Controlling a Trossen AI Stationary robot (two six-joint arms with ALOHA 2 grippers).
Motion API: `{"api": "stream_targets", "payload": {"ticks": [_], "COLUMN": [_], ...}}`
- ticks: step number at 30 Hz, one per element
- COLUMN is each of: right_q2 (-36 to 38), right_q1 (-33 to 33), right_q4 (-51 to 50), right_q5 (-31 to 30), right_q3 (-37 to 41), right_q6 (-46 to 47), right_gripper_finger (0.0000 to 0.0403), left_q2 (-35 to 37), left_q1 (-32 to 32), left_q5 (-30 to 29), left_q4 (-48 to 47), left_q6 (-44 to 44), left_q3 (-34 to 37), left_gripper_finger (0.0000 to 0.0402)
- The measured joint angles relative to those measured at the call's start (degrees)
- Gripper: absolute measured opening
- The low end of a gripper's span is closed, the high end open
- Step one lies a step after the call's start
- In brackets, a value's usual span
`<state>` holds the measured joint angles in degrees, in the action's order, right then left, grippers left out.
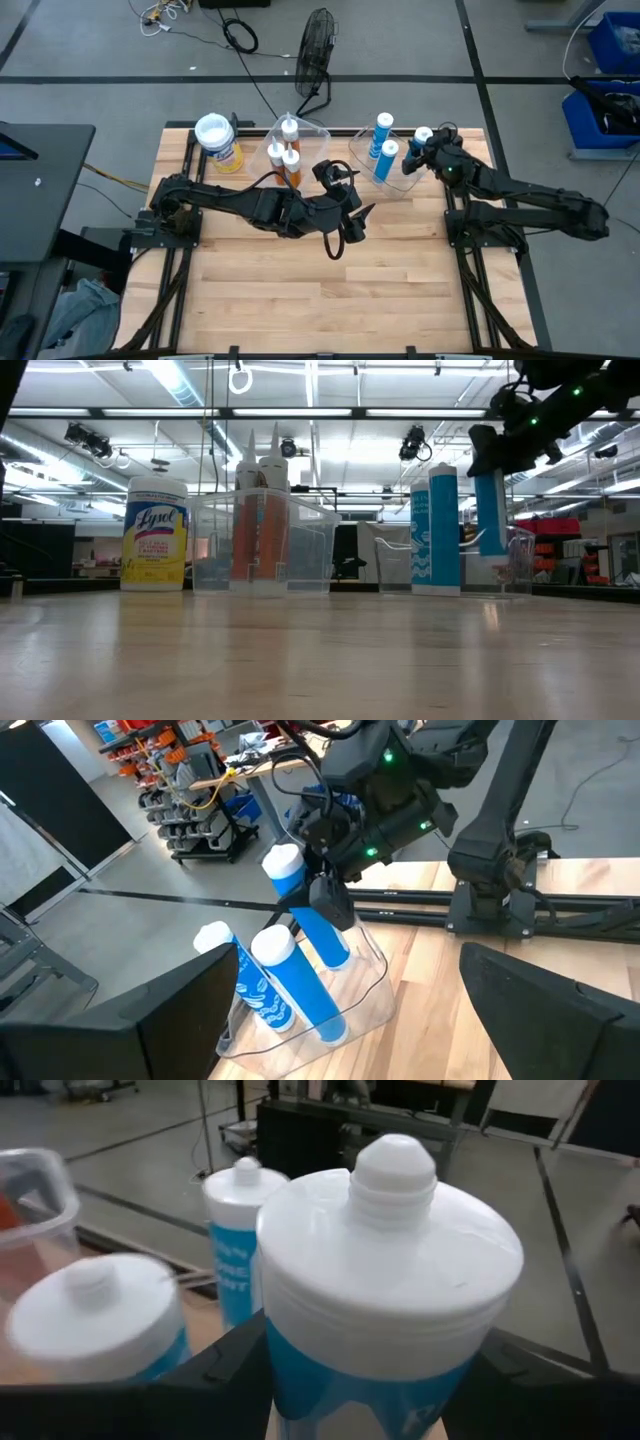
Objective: Pick & place silicon tubes, Sealant and Lysol wipes
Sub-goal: Put the blue sealant into the right transparent bin
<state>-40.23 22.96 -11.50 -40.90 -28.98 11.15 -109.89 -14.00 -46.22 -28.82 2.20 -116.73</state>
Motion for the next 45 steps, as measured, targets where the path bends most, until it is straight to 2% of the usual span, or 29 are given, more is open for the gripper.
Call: {"api": "stream_targets", "payload": {"ticks": [5,16,37,45], "right_q2": [0.2,0.3,0.3,0.3], "right_q1": [2.1,4.1,4.1,4.1], "right_q4": [6.4,10.1,13.7,13.9], "right_q5": [3.4,7.3,7.5,9.0], "right_q3": [3.8,7.8,12.0,12.0], "right_q6": [1.0,-0.9,1.9,1.4], "right_gripper_finger": [0.0209,0.0209,0.021,0.0285], "left_q2": [0.0,0.0,0.0,0.0], "left_q1": [0.0,0.0,0.7,0.7], "left_q5": [0.0,0.0,0.0,0.0], "left_q4": [-0.3,-1.7,-1.7,-1.7], "left_q6": [0.0,0.0,0.6,0.6], "left_q3": [0.0,0.0,0.0,0.0], "left_gripper_finger": [0.0385,0.0385,0.0385,0.0385]}}
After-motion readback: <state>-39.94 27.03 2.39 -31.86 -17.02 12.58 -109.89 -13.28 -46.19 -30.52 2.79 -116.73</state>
